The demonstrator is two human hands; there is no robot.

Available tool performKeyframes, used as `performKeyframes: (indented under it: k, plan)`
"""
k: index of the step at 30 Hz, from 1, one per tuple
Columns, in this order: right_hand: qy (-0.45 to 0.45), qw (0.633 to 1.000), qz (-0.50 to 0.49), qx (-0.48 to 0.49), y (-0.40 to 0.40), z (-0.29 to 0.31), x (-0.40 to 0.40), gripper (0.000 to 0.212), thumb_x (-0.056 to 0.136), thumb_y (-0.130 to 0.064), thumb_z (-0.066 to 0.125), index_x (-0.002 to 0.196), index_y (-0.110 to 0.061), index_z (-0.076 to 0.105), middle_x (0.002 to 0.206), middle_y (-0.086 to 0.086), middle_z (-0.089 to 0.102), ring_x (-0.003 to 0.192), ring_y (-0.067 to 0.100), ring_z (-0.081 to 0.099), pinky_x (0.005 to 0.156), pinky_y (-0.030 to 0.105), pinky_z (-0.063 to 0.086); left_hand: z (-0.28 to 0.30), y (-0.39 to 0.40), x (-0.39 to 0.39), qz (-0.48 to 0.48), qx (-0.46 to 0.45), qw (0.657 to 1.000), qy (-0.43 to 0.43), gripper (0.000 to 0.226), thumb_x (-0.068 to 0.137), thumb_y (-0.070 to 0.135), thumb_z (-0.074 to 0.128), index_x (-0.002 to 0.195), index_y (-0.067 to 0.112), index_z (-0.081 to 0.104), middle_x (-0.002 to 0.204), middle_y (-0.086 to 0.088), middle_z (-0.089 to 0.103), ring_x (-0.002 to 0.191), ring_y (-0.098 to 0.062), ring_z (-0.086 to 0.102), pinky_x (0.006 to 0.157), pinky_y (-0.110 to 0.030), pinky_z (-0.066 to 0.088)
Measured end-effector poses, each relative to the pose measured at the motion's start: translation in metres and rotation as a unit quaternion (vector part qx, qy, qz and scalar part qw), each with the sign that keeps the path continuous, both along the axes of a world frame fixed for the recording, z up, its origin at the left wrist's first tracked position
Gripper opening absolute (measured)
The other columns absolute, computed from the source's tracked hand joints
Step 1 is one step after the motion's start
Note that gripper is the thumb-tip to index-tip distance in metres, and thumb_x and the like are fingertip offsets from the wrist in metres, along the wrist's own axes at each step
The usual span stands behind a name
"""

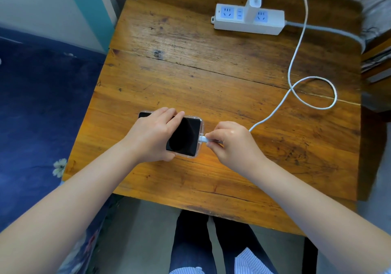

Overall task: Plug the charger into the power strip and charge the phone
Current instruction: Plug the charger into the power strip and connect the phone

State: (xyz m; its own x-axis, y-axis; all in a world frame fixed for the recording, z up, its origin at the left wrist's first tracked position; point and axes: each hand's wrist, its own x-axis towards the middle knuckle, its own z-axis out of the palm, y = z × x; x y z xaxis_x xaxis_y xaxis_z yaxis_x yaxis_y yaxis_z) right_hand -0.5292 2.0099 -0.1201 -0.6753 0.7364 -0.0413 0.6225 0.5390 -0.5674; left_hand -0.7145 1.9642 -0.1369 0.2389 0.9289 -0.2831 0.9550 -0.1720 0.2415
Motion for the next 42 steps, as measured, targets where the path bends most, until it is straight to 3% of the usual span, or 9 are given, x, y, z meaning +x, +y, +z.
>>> performKeyframes:
  k: [8, 11, 15, 19, 26, 38, 42]
  plan:
    - [0.003, 1.0, 0.002, -0.028, 0.017, -0.018, -0.001, 0.016, 0.078, -0.007, 0.065, 0.092, 0.0, 0.067, 0.083, 0.021, 0.068, 0.084, 0.037, 0.06, 0.077, 0.046, 0.046, -0.003, 0.019, -0.01, 0.015, -0.027, 0.999, 0.044, 0.093, 0.066, 0.031, 0.073, 0.14, 0.008, 0.022, 0.136, -0.012, 0.042, 0.128, -0.027, 0.035, 0.081, -0.04, 0.052]
    - [-0.021, 1.0, -0.021, -0.002, 0.027, -0.028, 0.003, 0.027, 0.079, -0.01, 0.063, 0.105, -0.002, 0.06, 0.094, 0.02, 0.067, 0.096, 0.035, 0.057, 0.085, 0.043, 0.04, -0.006, 0.036, -0.015, 0.049, -0.052, 0.995, 0.073, 0.095, 0.066, 0.031, 0.073, 0.14, 0.009, 0.018, 0.135, -0.011, 0.04, 0.127, -0.026, 0.034, 0.088, -0.041, 0.048]
    - [-0.061, 0.995, -0.073, 0.043, 0.041, -0.046, 0.015, 0.034, 0.075, -0.003, 0.062, 0.109, 0.0, 0.057, 0.106, 0.023, 0.063, 0.106, 0.037, 0.054, 0.096, 0.051, 0.035, -0.017, 0.061, -0.019, 0.052, -0.065, 0.99, 0.115, 0.096, 0.067, 0.027, 0.073, 0.14, 0.01, 0.015, 0.133, -0.012, 0.039, 0.125, -0.028, 0.033, 0.087, -0.041, 0.048]
    - [-0.149, 0.987, -0.048, 0.025, 0.056, -0.064, 0.026, 0.039, 0.08, -0.009, 0.057, 0.118, -0.007, 0.05, 0.123, 0.017, 0.054, 0.12, 0.031, 0.043, 0.108, 0.055, 0.018, -0.029, 0.079, -0.026, 0.05, -0.078, 0.981, 0.168, 0.098, 0.067, 0.023, 0.074, 0.141, 0.011, 0.012, 0.139, -0.013, 0.035, 0.129, -0.028, 0.031, 0.093, -0.04, 0.047]
    - [-0.182, 0.982, -0.019, 0.047, 0.059, -0.082, 0.031, 0.047, 0.09, -0.024, 0.046, 0.134, -0.019, 0.031, 0.149, 0.014, 0.027, 0.138, 0.033, 0.017, 0.112, 0.057, 0.003, -0.032, 0.091, -0.05, 0.069, -0.121, 0.974, 0.177, 0.1, 0.065, 0.025, 0.076, 0.141, 0.012, 0.013, 0.137, -0.012, 0.036, 0.127, -0.028, 0.033, 0.092, -0.042, 0.047]
    - [-0.183, 0.981, -0.023, 0.058, 0.056, -0.086, 0.032, 0.047, 0.089, -0.025, 0.05, 0.132, -0.017, 0.035, 0.145, 0.016, 0.034, 0.135, 0.037, 0.025, 0.11, 0.061, 0.009, -0.03, 0.092, -0.037, 0.078, -0.145, 0.962, 0.217, 0.1, 0.067, 0.019, 0.075, 0.141, 0.009, 0.009, 0.144, -0.015, 0.028, 0.132, -0.03, 0.028, 0.102, -0.043, 0.041]
    - [-0.151, 0.987, -0.027, 0.056, 0.055, -0.087, 0.032, 0.046, 0.087, -0.018, 0.053, 0.13, -0.012, 0.04, 0.143, 0.02, 0.037, 0.133, 0.04, 0.029, 0.109, 0.058, 0.011, -0.03, 0.087, -0.005, 0.087, -0.13, 0.954, 0.255, 0.09, 0.078, 0.012, 0.064, 0.142, 0.005, 0.002, 0.154, -0.016, 0.01, 0.142, -0.029, 0.01, 0.112, -0.047, 0.024]
